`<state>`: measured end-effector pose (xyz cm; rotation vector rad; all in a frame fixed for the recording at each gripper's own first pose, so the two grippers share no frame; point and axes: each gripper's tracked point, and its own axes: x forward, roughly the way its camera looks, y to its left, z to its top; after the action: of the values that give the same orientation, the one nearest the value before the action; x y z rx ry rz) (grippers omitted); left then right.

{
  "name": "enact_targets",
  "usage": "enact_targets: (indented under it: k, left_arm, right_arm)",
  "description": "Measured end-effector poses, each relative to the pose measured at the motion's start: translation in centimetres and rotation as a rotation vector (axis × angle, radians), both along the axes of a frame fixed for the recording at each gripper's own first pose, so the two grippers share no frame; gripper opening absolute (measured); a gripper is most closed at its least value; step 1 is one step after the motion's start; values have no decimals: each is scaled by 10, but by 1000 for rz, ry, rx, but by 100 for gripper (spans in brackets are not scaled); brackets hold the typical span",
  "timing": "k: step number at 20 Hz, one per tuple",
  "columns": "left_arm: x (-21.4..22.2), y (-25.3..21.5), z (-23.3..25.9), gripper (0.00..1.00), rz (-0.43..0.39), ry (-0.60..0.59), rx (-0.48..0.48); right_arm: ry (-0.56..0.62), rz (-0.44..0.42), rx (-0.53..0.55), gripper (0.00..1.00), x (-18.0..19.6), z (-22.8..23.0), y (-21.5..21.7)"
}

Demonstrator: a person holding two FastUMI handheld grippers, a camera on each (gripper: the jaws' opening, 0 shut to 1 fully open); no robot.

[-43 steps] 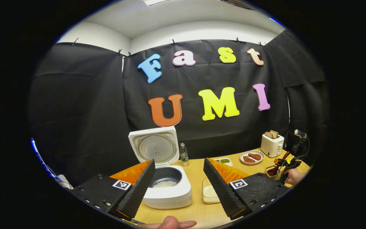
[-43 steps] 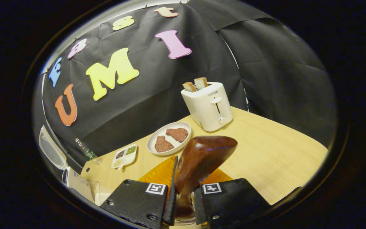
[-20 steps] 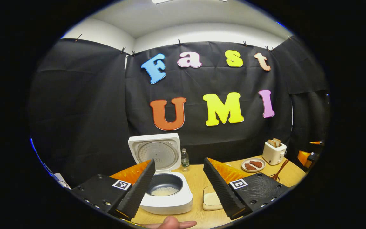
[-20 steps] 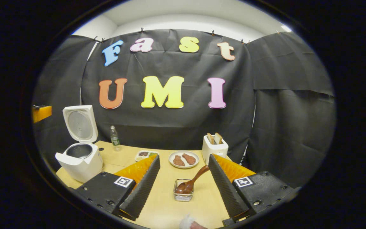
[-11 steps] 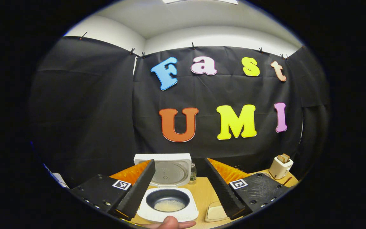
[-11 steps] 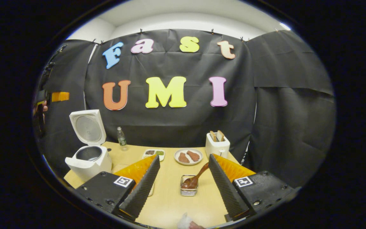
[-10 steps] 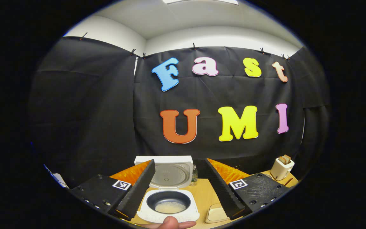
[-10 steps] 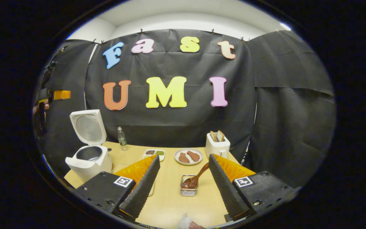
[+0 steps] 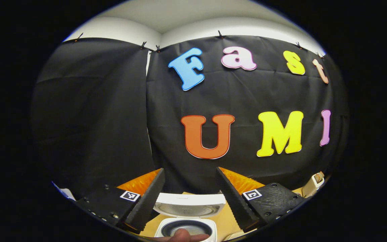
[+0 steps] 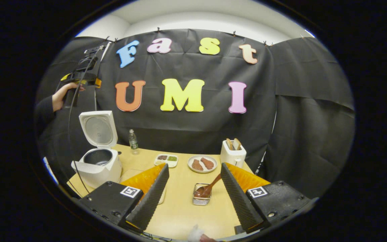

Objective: Close the left gripper, press the button to open the rice cooker; take a wooden spoon from the chopstick holder with the right hand, scoop a spoonful of rice and pour it into the rice cooker, then put the wooden spoon back into the chopstick holder.

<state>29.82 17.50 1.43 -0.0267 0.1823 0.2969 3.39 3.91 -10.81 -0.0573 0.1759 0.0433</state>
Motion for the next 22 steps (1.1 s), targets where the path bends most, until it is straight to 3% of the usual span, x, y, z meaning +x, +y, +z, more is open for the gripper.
enact_targets:
  k: [2, 6, 11, 14, 18, 22]
  left_arm:
    - [24, 21, -23, 95, 40, 73, -5]
    - [50, 35, -75, 96, 66, 269, -105]
    - [39, 36, -127, 95, 57, 502, -163]
    - [36, 40, -128, 98, 30, 502, -86]
    - [34, 37, -133, 98, 26, 511, -95]
    - [36, 39, -136, 98, -2, 498, -32]
  right_arm:
    - [18, -1, -2, 100, -1, -5, 0]
    - [54, -6, -7, 100, 0, -15, -2]
    - [103, 5, 20, 100, 4, -27, 4]
    - [121, 19, 22, 100, 4, -32, 8]
    - [134, 23, 41, 100, 6, -34, 8]
    - [147, 36, 43, 100, 5, -38, 10]
